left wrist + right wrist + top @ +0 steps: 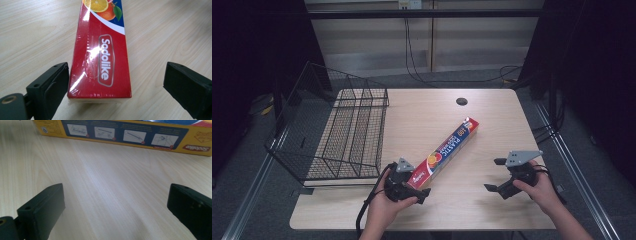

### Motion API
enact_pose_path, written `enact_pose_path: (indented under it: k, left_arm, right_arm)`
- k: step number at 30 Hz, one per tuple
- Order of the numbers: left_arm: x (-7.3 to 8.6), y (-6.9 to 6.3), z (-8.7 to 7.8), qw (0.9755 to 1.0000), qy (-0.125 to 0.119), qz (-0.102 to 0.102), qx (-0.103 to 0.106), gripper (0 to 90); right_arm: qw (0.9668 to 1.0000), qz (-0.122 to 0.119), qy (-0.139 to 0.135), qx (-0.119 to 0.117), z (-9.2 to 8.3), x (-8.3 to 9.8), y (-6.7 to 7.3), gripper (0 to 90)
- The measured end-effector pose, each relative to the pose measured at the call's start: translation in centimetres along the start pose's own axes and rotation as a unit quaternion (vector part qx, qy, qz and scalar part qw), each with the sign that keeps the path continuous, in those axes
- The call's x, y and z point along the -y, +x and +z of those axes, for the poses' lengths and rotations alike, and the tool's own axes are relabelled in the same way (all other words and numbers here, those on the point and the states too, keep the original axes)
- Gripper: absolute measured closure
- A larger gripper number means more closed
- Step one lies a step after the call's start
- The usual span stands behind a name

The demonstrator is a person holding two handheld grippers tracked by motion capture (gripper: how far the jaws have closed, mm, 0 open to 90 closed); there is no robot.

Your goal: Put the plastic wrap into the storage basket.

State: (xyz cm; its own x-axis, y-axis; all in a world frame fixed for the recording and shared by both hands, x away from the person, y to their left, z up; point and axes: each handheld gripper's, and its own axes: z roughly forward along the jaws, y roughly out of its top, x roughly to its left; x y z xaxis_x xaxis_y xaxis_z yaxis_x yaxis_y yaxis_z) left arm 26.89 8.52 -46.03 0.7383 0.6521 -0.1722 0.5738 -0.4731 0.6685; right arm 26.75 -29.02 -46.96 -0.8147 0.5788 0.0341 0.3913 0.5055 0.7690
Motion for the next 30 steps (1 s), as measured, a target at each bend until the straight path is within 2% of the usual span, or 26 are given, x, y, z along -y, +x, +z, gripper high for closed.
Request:
enact_pose_path:
  k: [2,5,6,7,11,15,18,24,30]
  left_arm:
    - [-0.1,0.0,0.0,1.0000,-0.005,-0.006,0.001,6.3]
    - [-0.3,0.1,-0.1,1.0000,0.002,0.000,0.003,6.0]
    - [-0.3,0.0,0.0,1.0000,-0.005,-0.006,0.004,6.0]
    - [-0.4,0.2,-0.1,0.9999,-0.003,-0.004,0.010,6.0]
    - [-0.7,0.1,-0.3,0.9999,-0.010,-0.006,0.004,5.8]
    - [-1.0,0.1,-0.4,1.0000,-0.002,0.000,0.006,5.5]
    - [-1.1,0.1,-0.4,0.9998,-0.003,-0.012,0.013,5.2]
    - [-2.2,0.0,-0.5,0.9999,-0.008,-0.004,0.010,3.5]
    - [-3.7,0.1,0.0,0.9996,-0.007,-0.007,0.027,3.0]
  right_arm:
    - [0.9999,0.006,-0.005,0.007,-0.1,0.0,-0.1,1.3]
    - [0.9999,0.012,-0.007,0.003,-0.3,0.1,-0.3,1.3]
    - [0.9999,0.013,-0.007,0.004,-0.4,0.1,-0.3,1.3]
    - [0.9999,0.013,-0.005,0.004,-0.4,0.2,-0.3,1.3]
    - [0.9999,0.017,0.001,0.003,-0.4,0.5,-0.4,1.4]
    - [0.9998,0.019,-0.005,0.005,-0.6,0.5,-0.6,1.5]
    - [0.9996,0.024,-0.014,0.011,-0.8,0.4,-0.6,1.5]
    - [0.9996,0.022,-0.015,0.010,-0.8,0.4,-0.7,1.5]
    - [0.9993,0.028,-0.018,0.015,-1.0,0.4,-0.8,1.7]
